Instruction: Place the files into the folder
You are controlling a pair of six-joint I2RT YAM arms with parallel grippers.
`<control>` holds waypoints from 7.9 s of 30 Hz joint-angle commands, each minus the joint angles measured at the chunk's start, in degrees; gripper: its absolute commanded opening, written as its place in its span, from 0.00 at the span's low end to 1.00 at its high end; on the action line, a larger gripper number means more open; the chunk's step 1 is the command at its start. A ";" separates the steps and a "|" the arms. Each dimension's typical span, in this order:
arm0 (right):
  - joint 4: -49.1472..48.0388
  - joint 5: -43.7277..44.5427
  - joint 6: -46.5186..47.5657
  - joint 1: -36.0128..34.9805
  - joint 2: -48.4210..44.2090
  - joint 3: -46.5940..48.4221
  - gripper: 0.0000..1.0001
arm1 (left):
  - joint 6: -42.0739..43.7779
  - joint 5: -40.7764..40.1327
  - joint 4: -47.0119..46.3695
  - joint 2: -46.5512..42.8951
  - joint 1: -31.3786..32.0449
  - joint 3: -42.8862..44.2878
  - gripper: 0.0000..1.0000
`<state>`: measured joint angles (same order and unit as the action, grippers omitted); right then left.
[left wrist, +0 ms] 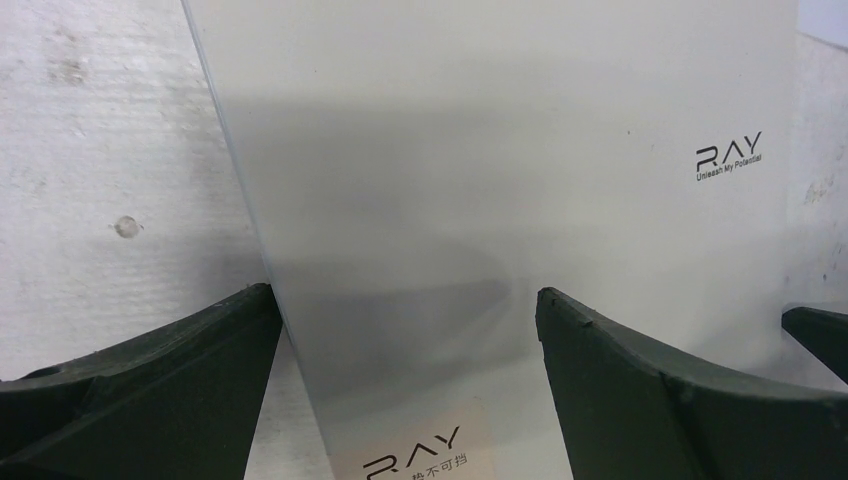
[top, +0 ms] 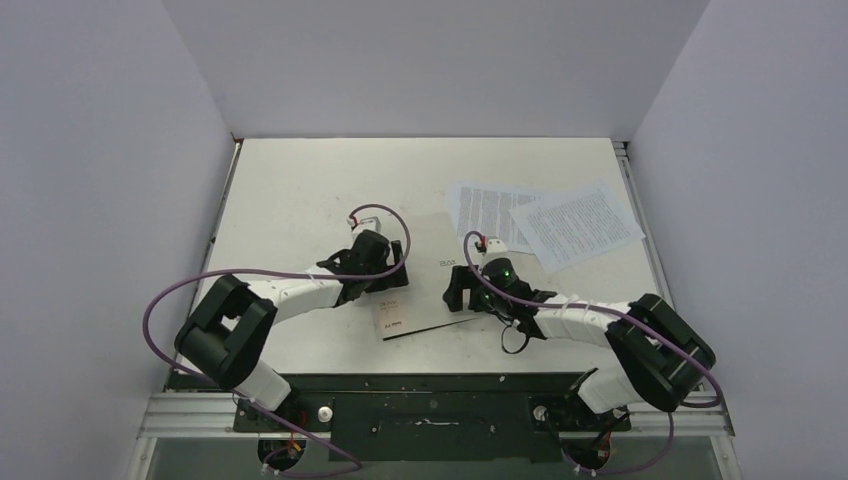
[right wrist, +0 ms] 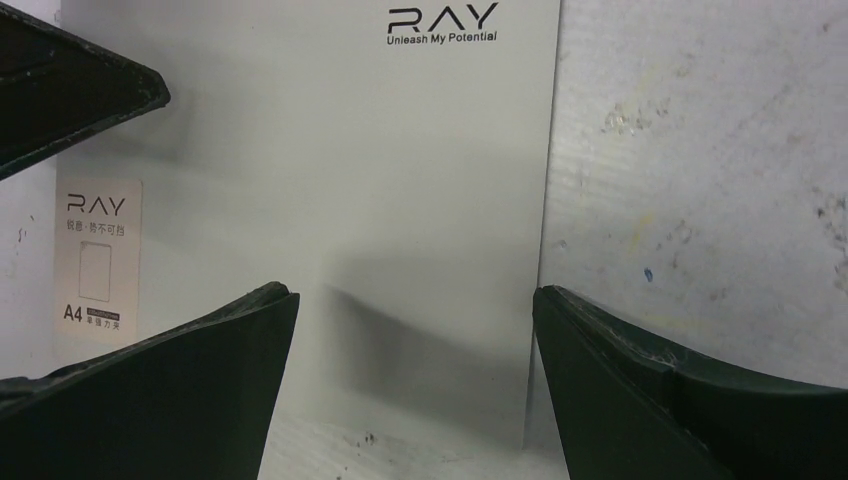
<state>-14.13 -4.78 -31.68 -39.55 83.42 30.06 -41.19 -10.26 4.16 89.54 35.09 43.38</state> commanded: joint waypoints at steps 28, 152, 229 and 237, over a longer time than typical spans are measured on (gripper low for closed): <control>22.19 8.98 -6.79 -5.07 -22.86 -4.12 0.90 | -3.61 3.83 7.52 -11.13 12.34 -5.07 0.97; 2.88 -12.77 -16.34 -1.67 -39.89 -8.38 0.05 | -13.55 32.25 -20.04 -42.50 -5.10 -26.57 0.96; 29.95 54.97 23.99 -57.30 4.45 43.17 0.64 | 7.99 31.74 33.44 -35.43 -12.23 10.92 0.00; 25.37 51.57 24.05 -57.33 -3.94 38.03 0.99 | 9.77 32.36 27.36 -31.35 -12.55 10.21 0.00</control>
<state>15.79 47.72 -8.03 -96.49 86.96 69.73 -35.03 21.26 38.39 56.18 22.98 52.82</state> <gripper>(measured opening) 0.953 0.032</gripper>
